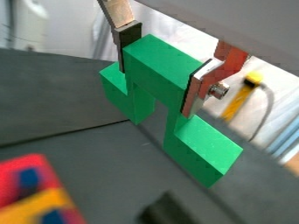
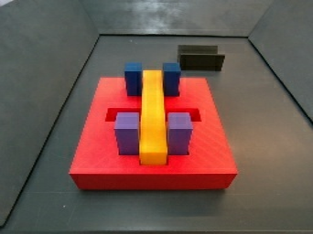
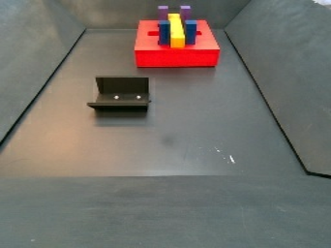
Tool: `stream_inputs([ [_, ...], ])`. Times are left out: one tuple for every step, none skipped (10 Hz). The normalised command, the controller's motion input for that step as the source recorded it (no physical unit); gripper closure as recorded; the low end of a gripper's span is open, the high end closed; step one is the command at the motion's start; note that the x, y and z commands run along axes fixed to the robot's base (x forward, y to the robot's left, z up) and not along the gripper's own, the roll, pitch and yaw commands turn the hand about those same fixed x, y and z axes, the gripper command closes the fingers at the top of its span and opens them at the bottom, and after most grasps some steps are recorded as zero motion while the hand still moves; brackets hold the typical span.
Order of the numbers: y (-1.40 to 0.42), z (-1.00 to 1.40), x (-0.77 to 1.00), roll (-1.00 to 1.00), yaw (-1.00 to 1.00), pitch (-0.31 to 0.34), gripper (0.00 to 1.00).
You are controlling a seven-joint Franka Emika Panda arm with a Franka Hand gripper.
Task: Pick up the green object. Move up. Place the green object on the fixture. Regrasp the green object. Move to above the board. Insert the green object.
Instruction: Move to above the board, then insert the green object.
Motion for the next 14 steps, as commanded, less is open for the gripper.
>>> stream_inputs([
  [-1.4,0.25,-1.15,-1.0,-0.15,0.05,1.0],
  [-0.43,0.07,-0.39,-1.0,-0.13,0.059,1.0],
  [-0.2,0.02,-0.19,-1.0,-0.13,0.065,1.0],
  [-0.05,0.01,-0.05,-1.0,-0.12,0.083,1.0],
  [-0.05,0.02,-0.08,-1.0,-0.11,0.06,1.0],
  [0.01,-0.01,-0.08,-0.87,-0.08,0.03,1.0],
  [0.03,0.0,-0.06,-0.73,-0.06,0.018,1.0],
  [0.02,0.01,-0.05,-0.51,-0.04,0.003,1.0],
  [0.01,-0.01,-0.03,-0.29,-0.02,0.0,1.0],
  [0.0,-0.03,0.0,0.0,0.0,0.0,1.0],
  [-0.18,-0.41,0.17,-0.06,0.0,-0.094,1.0],
  [-0.33,-0.59,0.24,-0.15,0.18,-0.154,1.0],
  [-0.43,-0.64,0.21,-0.13,0.2,-0.169,1.0],
  [-0.35,-0.74,0.11,-0.08,0.14,-0.176,1.0],
])
